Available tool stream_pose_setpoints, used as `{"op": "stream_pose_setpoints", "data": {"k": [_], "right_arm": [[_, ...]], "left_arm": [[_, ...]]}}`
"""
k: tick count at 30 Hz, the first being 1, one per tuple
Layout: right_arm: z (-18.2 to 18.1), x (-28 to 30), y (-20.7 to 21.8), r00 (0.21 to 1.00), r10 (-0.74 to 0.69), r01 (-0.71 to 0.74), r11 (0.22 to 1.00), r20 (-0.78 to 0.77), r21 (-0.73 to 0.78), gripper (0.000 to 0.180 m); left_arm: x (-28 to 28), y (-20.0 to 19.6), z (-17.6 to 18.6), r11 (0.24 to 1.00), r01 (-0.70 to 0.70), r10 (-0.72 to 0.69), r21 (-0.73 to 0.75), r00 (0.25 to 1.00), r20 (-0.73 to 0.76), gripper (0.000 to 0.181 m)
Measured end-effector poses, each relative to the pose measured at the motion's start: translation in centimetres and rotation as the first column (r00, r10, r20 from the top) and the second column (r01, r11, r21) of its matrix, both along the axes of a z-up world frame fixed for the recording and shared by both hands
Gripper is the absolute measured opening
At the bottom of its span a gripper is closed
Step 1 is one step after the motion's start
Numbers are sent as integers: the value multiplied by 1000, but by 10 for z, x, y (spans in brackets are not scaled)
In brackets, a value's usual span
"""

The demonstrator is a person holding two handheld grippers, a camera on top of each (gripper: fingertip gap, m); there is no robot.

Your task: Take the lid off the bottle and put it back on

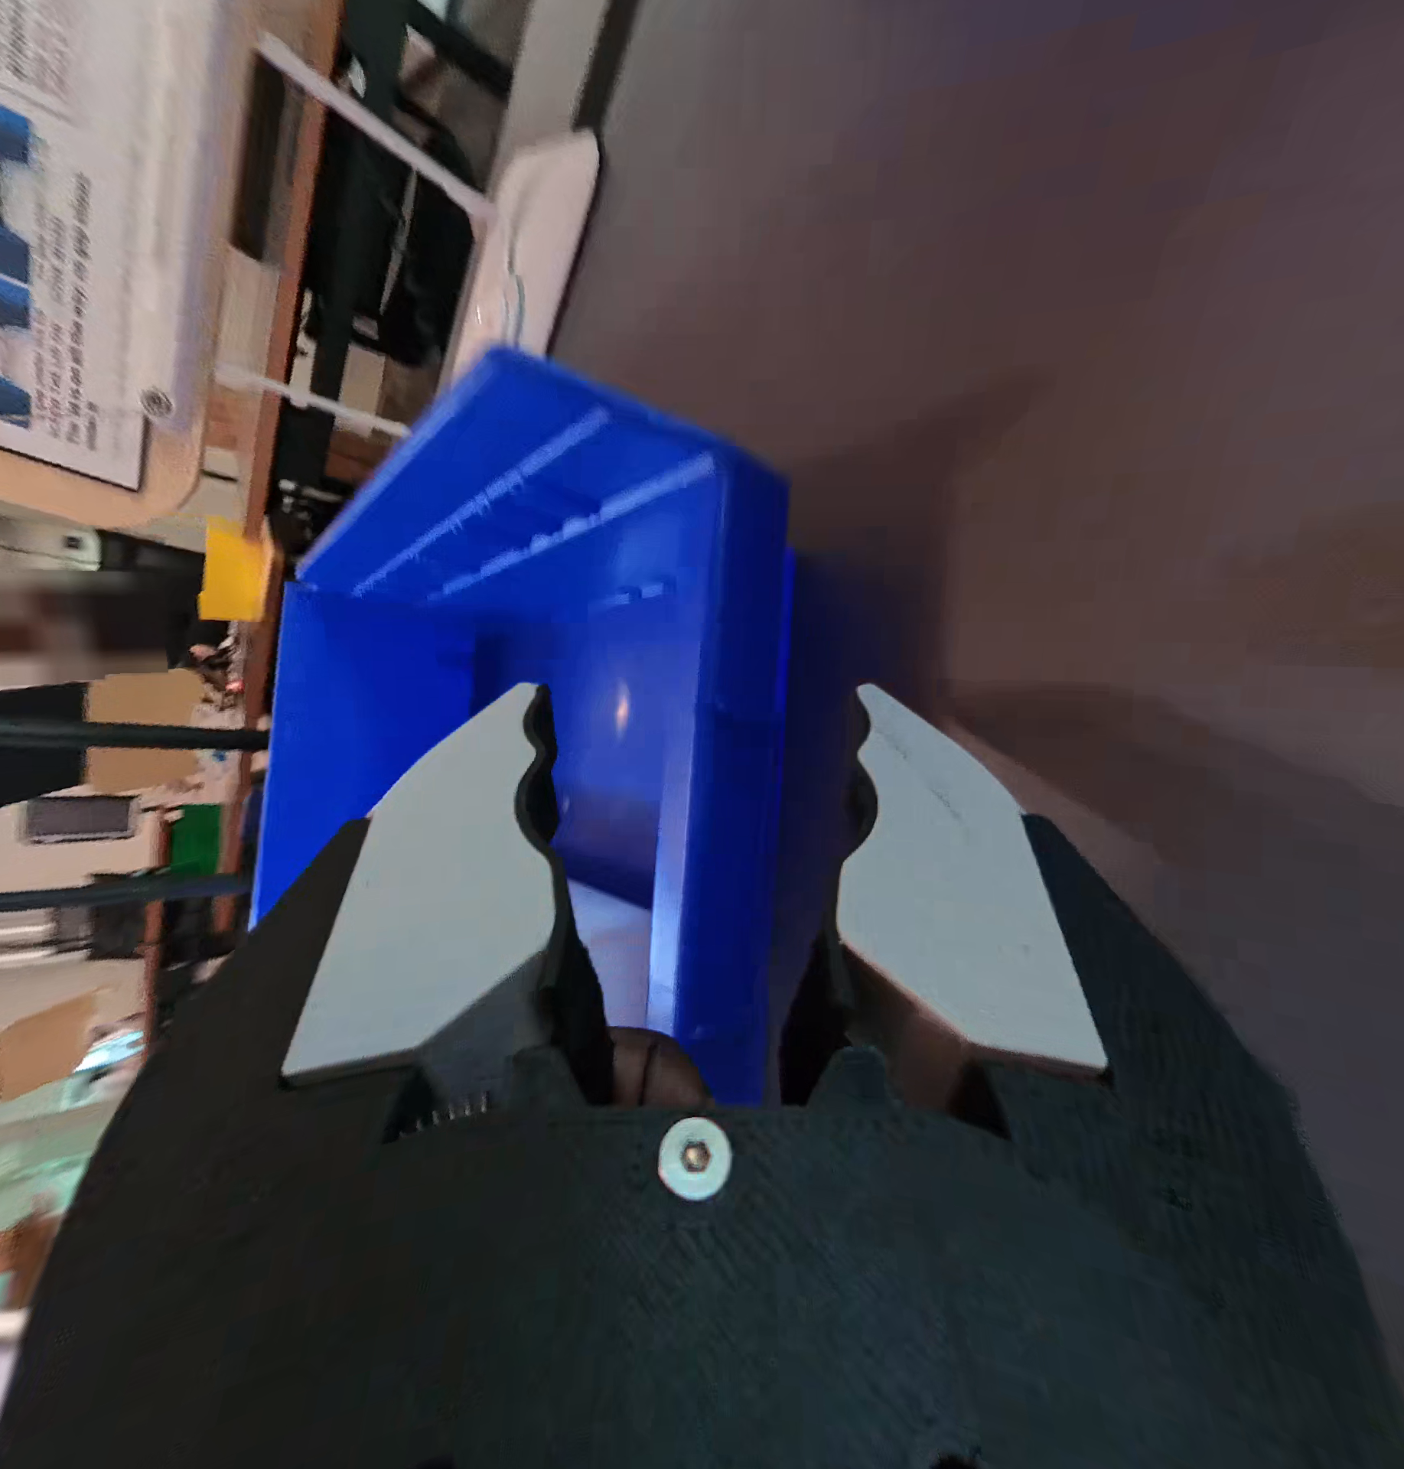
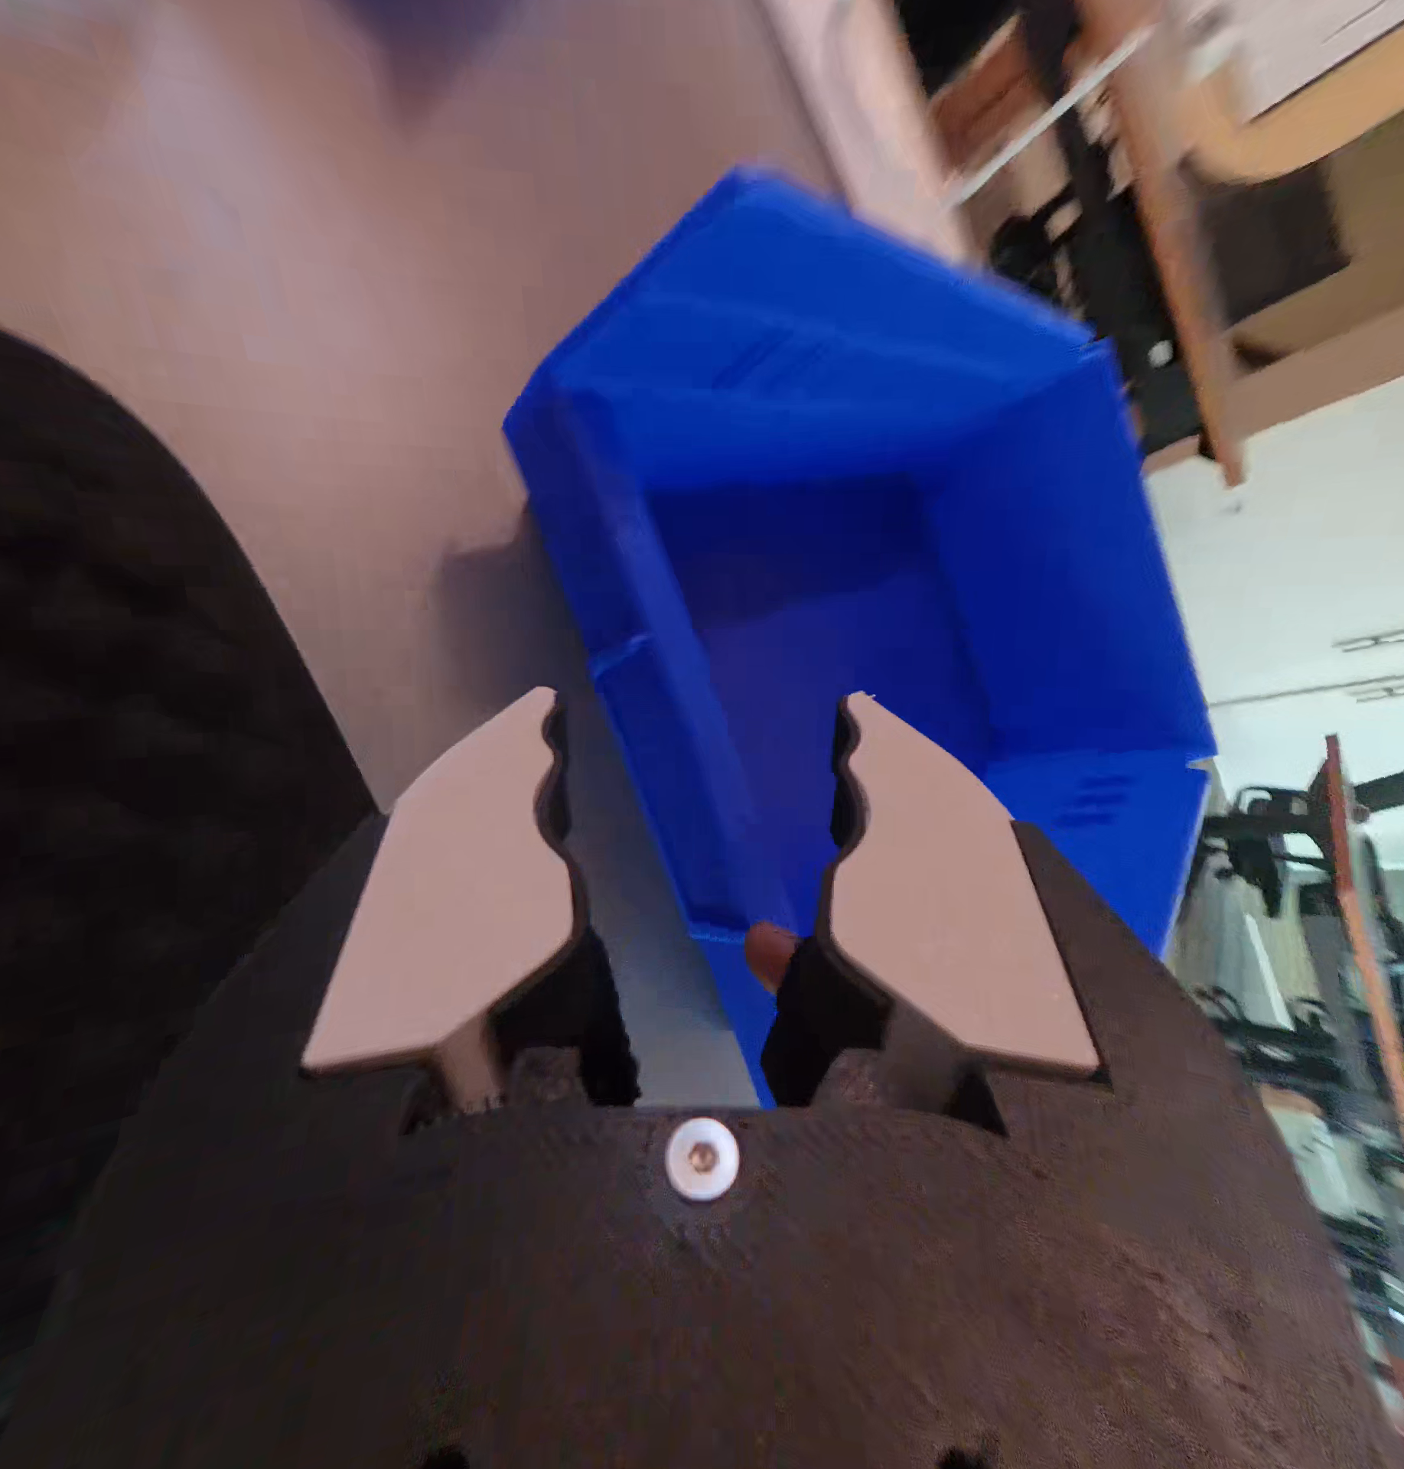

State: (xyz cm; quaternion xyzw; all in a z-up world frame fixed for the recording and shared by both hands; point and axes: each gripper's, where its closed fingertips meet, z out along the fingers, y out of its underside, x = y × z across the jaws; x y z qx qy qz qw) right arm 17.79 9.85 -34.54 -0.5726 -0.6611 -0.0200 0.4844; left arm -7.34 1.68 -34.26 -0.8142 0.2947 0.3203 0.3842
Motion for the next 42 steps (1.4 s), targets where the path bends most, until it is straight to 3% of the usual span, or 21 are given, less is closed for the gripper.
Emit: {"op": "stream_pose_setpoints", "data": {"k": [2, 4, 10, 18, 30, 38, 40, 42], "right_arm": [[-19, -4, 8, 988, -39, 29, 997, 147, 67, 59], [-26, -3, 19, 966, -85, 43, 984, 243, 174, 41], [-31, 19, 28, 960, -140, 110, 985, 244, 132, 36], [-31, 54, 37, 961, -167, 139, 981, 222, 137, 37], [-31, 109, 46, 954, -219, 190, 970, 204, 153, 37], [-31, 136, 46, 952, -234, 205, 966, 195, 160, 38], [-31, 138, 44, 956, -227, 201, 968, 184, 150, 39], [-32, 139, 40, 962, -235, 226, 971, 135, 79, 48]], "left_arm": [[-22, -3, -13, 997, -53, 45, -55, 989, -143, 54], [-34, -8, -26, 990, -77, 50, -117, 973, -224, 34], [-53, -38, -30, 986, -69, 42, -151, 983, -178, 33], [-106, -118, -32, 976, -20, 0, -219, 996, -90, 35], [-168, -202, -32, 963, -17, -7, -268, 996, -88, 35], [-197, -236, -32, 958, -33, -5, -284, 992, -129, 35], [-196, -242, -33, 959, -47, 31, -279, 998, -61, 39], [-185, -247, -31, 961, -59, 94, -271, 988, 119, 56]]}}
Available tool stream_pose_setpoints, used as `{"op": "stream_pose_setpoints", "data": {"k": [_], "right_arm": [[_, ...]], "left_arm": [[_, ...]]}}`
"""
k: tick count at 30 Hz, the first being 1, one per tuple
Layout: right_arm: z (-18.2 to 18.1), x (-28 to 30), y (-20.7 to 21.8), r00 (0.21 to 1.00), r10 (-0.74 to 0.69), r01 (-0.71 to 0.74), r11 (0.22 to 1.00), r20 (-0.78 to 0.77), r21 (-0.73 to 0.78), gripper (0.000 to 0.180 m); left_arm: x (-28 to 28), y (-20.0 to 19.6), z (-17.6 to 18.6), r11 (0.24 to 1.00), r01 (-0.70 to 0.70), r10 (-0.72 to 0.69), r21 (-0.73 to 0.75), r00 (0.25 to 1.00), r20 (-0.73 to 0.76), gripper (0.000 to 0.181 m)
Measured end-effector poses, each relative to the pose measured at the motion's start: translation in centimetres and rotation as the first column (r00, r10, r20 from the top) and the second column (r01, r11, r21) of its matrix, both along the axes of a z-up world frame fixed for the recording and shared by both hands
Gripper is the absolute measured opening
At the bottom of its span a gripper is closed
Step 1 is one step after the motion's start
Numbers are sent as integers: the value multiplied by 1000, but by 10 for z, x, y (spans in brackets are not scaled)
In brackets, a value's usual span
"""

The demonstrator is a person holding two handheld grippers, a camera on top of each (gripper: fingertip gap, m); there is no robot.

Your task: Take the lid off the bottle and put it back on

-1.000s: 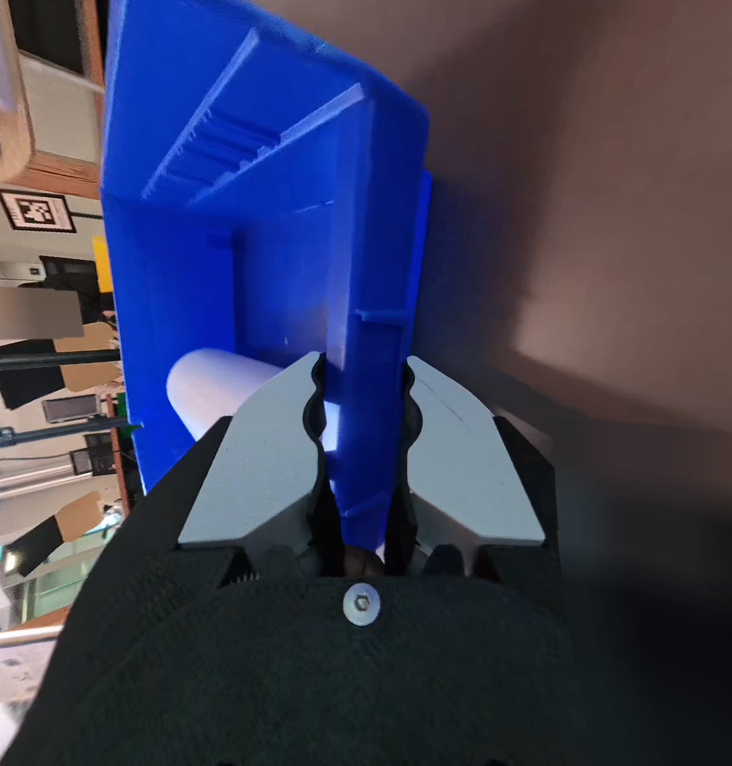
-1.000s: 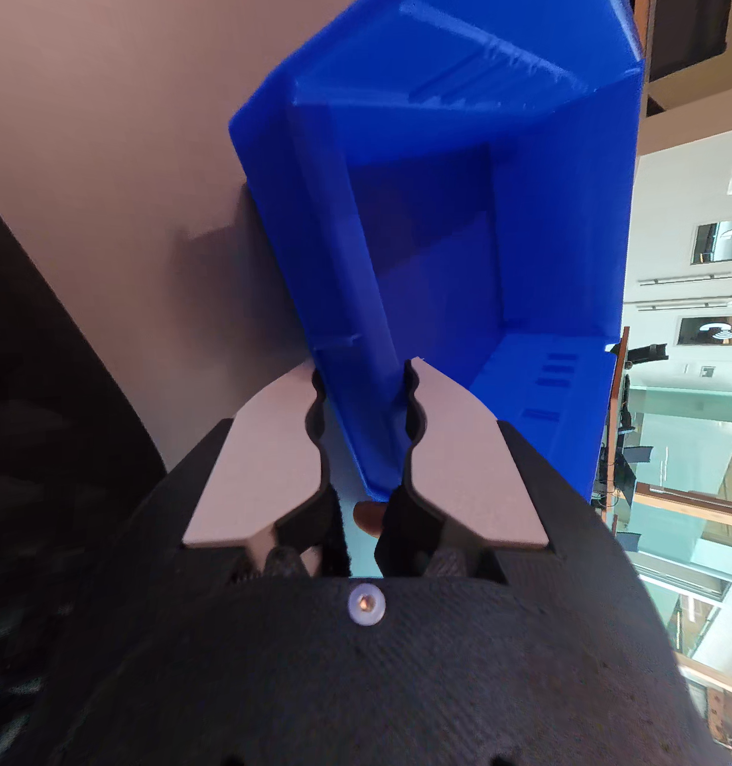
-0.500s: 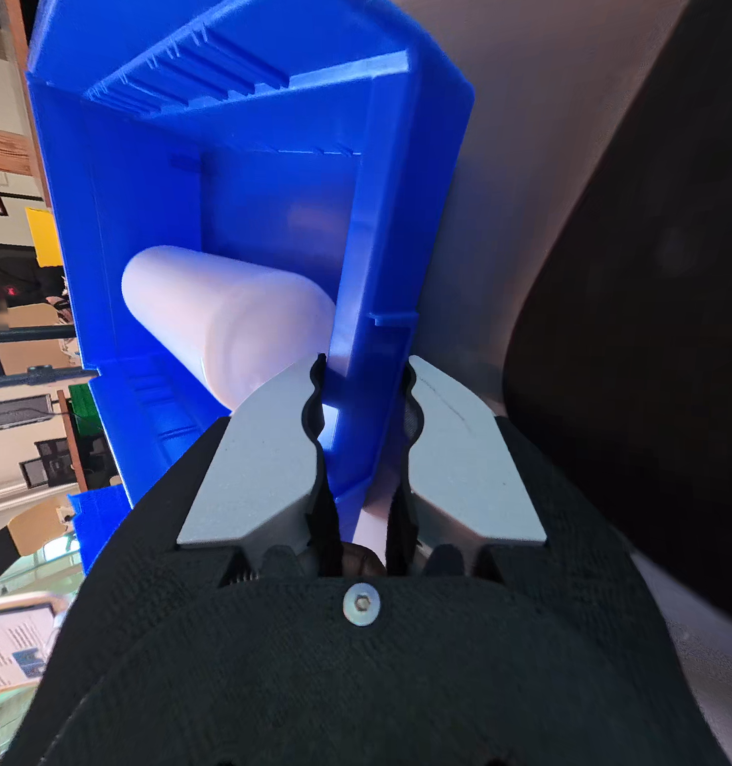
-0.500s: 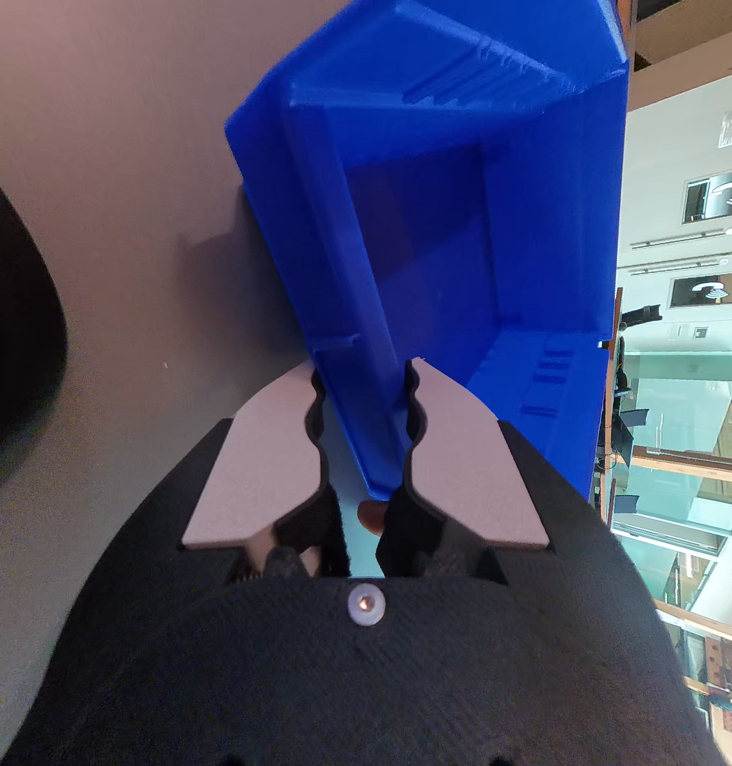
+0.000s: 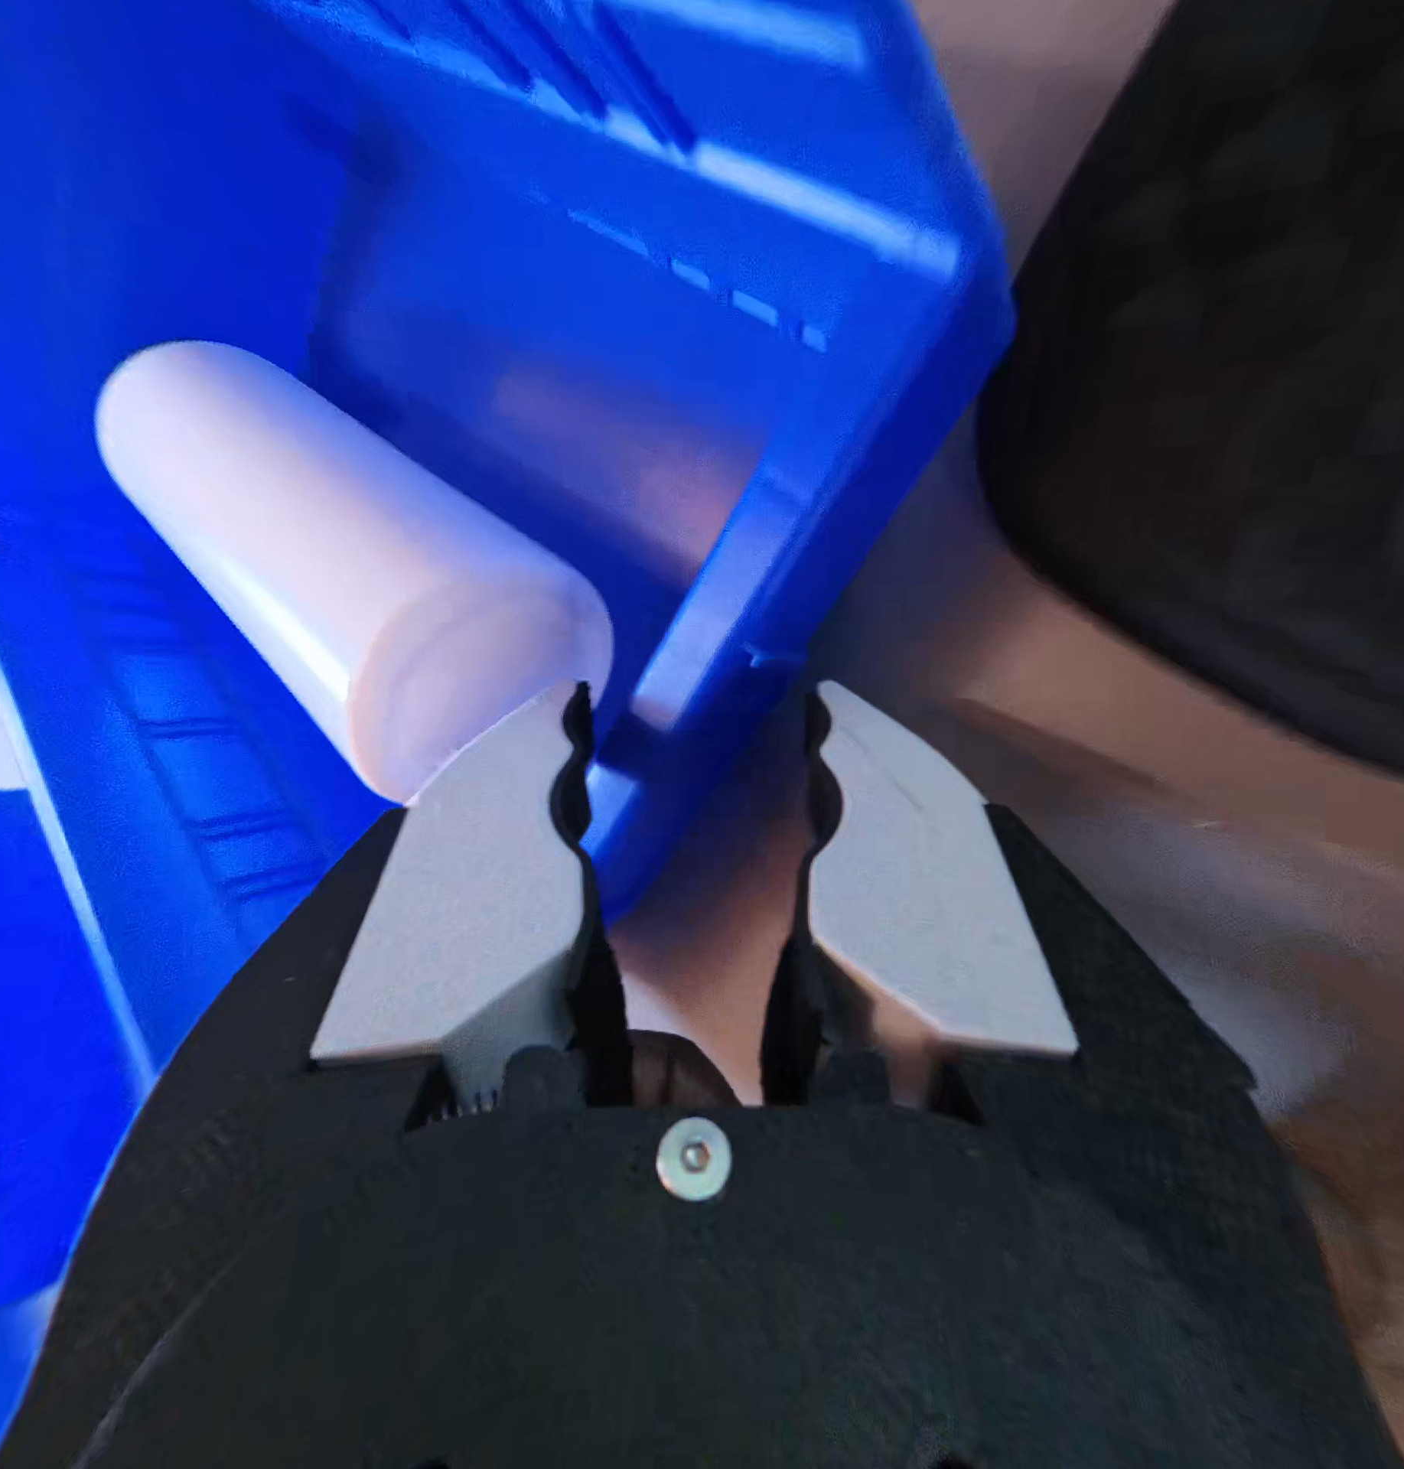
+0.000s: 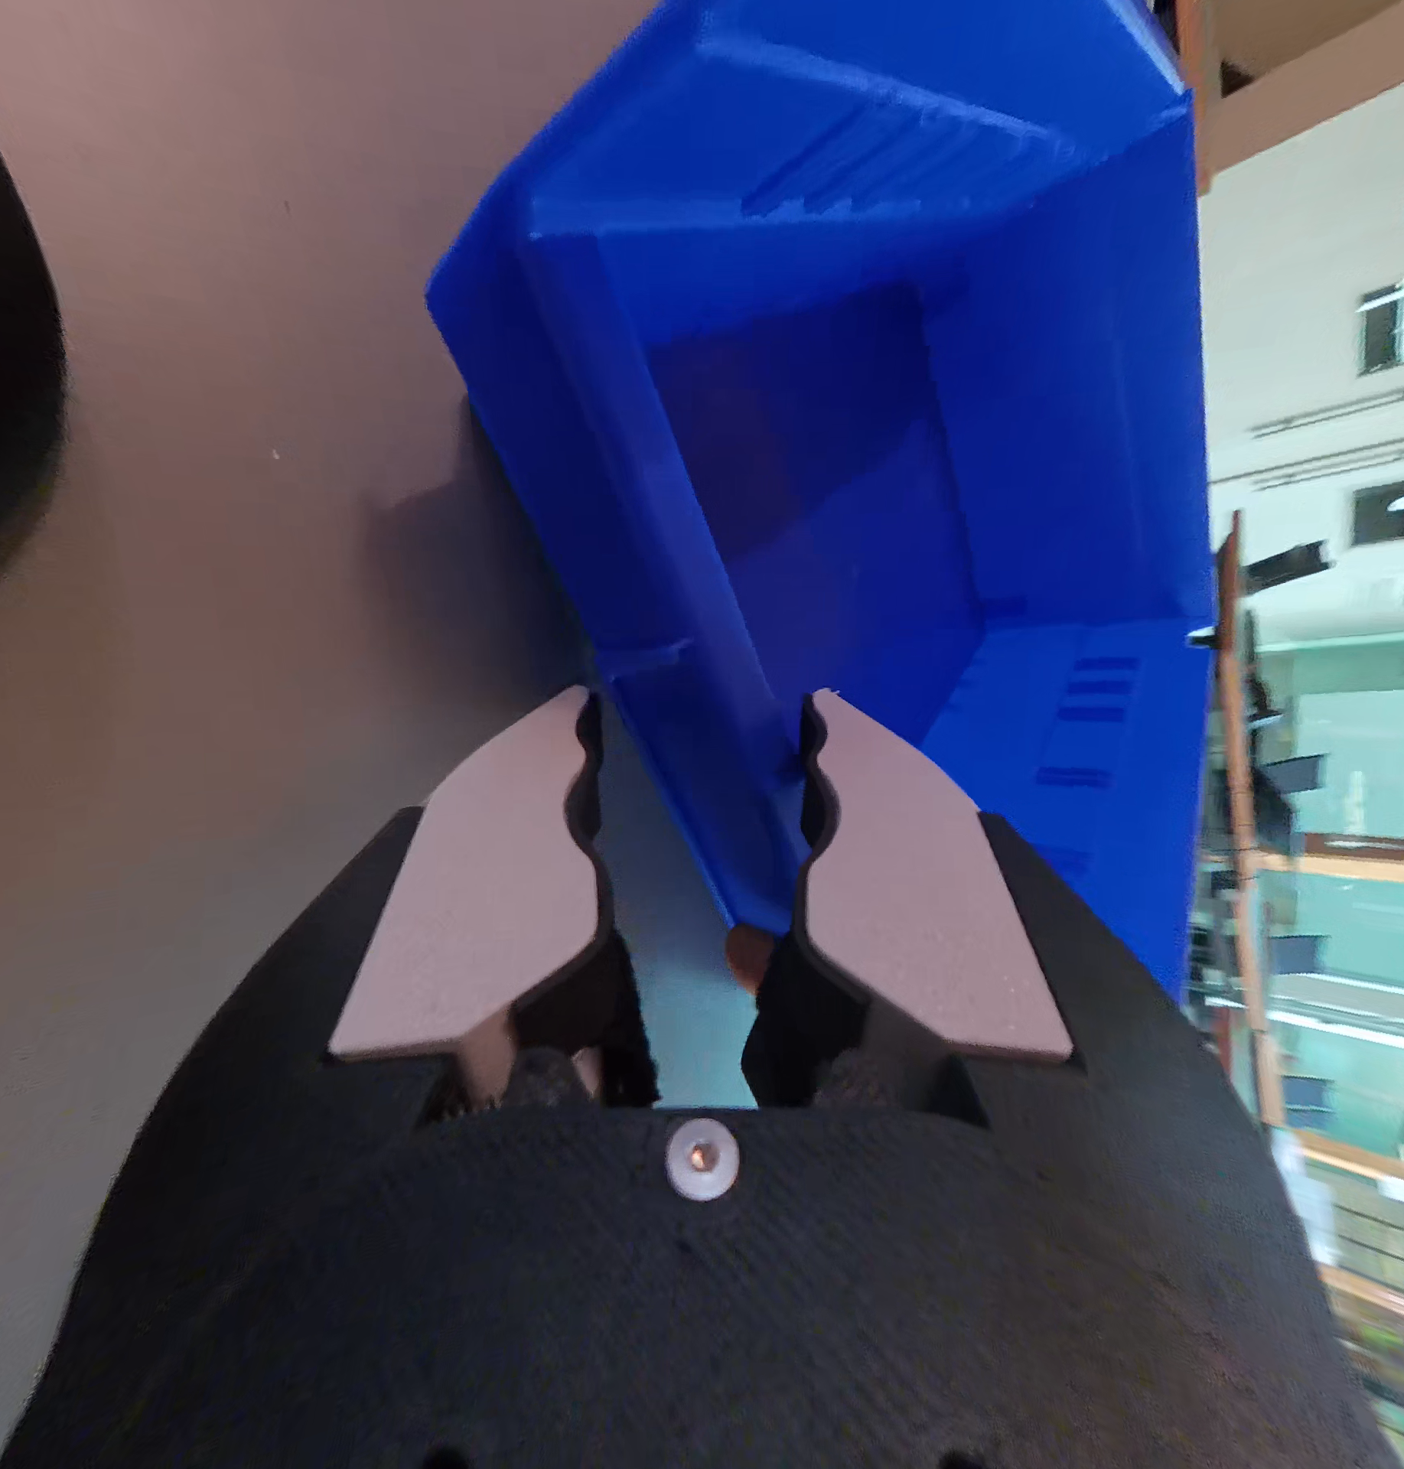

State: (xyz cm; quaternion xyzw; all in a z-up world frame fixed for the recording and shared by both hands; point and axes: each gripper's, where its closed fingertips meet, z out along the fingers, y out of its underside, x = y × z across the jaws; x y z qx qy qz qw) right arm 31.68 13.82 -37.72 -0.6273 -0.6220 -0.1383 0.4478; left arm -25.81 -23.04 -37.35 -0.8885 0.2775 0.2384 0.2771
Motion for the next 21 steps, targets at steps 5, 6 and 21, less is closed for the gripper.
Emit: {"op": "stream_pose_setpoints", "data": {"k": [5, 6, 21], "right_arm": [[12, -5, -21, 969, -32, -23, 976, -246, -216, 75], [16, -7, -23, 960, -36, -32, 971, -277, -235, 78], [40, -15, -33, 964, 18, -58, 988, -264, -144, 74]], "left_arm": [[18, 15, 81, 940, -218, 80, 264, 890, 449, 81], [12, 21, 99, 918, -272, 97, 289, 860, 501, 82], [-121, 108, 50, 768, -559, 640, -313, 688, 343, 95]]}}
